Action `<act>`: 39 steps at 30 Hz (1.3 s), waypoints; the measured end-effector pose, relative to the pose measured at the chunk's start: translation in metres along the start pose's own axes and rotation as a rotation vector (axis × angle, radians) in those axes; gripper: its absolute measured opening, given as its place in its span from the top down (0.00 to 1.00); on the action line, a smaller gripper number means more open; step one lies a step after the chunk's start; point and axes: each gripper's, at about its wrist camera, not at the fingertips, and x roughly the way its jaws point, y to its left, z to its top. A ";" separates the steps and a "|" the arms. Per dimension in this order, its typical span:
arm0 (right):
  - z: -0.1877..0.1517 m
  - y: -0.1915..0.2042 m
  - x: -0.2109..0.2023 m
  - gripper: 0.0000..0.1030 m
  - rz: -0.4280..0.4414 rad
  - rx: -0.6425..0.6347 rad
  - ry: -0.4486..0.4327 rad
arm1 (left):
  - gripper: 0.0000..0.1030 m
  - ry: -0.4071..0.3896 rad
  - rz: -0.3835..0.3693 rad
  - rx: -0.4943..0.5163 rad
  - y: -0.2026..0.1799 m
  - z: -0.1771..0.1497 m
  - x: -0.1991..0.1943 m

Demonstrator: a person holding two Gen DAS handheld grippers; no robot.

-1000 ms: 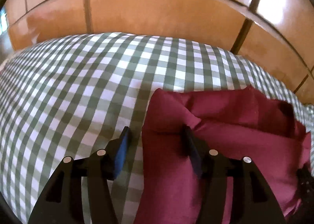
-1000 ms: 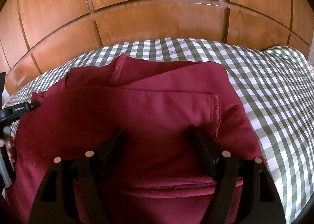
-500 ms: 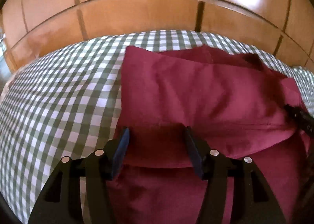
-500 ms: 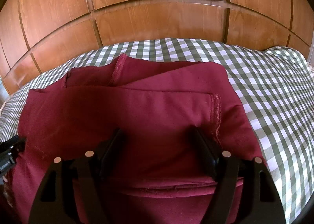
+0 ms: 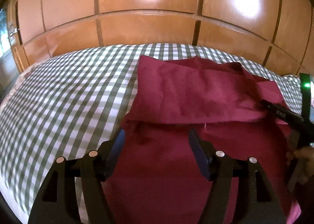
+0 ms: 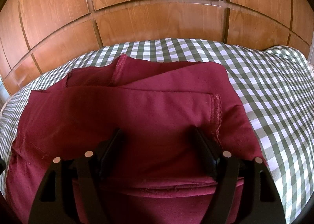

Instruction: Fold small clothes

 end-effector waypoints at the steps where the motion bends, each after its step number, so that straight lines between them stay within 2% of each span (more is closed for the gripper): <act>1: 0.000 0.000 0.000 0.27 -0.003 -0.001 0.000 | 0.36 -0.002 0.002 -0.002 0.001 -0.002 -0.003; 16: -0.001 0.007 0.001 0.21 -0.067 -0.029 0.005 | 0.36 0.014 0.002 -0.030 0.021 -0.039 -0.031; 21: -0.001 0.008 -0.002 0.14 -0.098 -0.038 0.021 | 0.36 0.030 0.008 -0.031 0.026 -0.050 -0.034; 24: 0.002 0.006 -0.012 0.06 -0.069 -0.013 0.058 | 0.36 0.041 0.011 -0.028 0.029 -0.056 -0.036; 26: -0.001 0.003 -0.031 0.02 -0.031 0.008 0.047 | 0.36 0.051 0.007 -0.020 0.031 -0.058 -0.036; 31: -0.025 -0.021 -0.063 0.02 0.011 0.018 0.080 | 0.36 0.116 -0.040 0.011 0.040 -0.074 -0.039; 37: -0.080 -0.077 -0.109 0.03 0.047 0.133 0.162 | 0.36 0.177 -0.177 0.048 0.051 -0.099 -0.060; 38: -0.093 -0.083 -0.119 0.04 0.067 0.150 0.182 | 0.36 0.185 -0.207 0.049 0.054 -0.104 -0.065; 39: -0.103 -0.088 -0.129 0.11 0.081 0.163 0.202 | 0.41 0.193 -0.225 0.048 0.056 -0.107 -0.069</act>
